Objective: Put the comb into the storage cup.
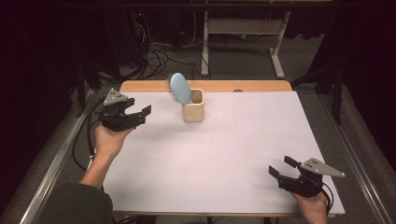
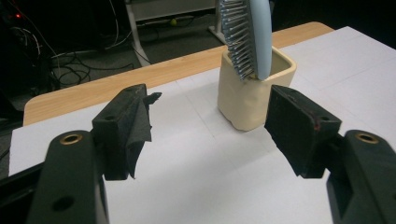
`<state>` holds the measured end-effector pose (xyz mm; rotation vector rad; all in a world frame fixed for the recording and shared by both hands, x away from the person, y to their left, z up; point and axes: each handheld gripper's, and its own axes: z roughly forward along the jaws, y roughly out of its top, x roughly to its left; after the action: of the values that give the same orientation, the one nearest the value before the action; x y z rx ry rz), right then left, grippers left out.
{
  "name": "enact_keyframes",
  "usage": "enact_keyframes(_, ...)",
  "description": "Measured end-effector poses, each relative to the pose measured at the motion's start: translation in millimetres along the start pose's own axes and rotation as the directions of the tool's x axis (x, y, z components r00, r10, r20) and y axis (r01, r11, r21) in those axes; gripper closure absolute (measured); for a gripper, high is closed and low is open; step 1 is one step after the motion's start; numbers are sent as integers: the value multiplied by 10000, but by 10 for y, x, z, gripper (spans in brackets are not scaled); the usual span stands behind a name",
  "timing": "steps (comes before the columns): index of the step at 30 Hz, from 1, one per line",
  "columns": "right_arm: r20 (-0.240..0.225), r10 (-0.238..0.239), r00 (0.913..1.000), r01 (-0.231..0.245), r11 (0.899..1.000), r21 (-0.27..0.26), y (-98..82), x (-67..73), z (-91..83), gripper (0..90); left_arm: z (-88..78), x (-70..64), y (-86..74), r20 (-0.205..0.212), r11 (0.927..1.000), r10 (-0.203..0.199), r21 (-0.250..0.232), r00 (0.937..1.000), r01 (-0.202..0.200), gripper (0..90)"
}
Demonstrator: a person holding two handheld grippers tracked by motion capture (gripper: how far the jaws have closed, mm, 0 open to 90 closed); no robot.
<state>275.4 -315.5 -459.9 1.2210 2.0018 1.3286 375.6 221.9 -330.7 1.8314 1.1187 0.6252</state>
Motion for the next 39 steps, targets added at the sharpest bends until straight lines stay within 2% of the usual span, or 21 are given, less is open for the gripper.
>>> enact_keyframes(12, 13, -13, 10000, 13, 10000, -2, 0, 1, 2, 241, -82, 16, -101, 64, 10000, -62, -46, 10000, 62, 318)
enact_keyframes(20, -14, 24, 10000, -24, 10000, 4, -1, -2, 1, 240, -145, 45, -197, 136, 9997, -237, -76, 9996, 238, 317)
enact_keyframes(39, 21, 33, 10000, -33, 10000, 19, -2, -2, 6, 241, -256, 42, -376, 175, 9996, -271, -57, 9995, 272, 317)
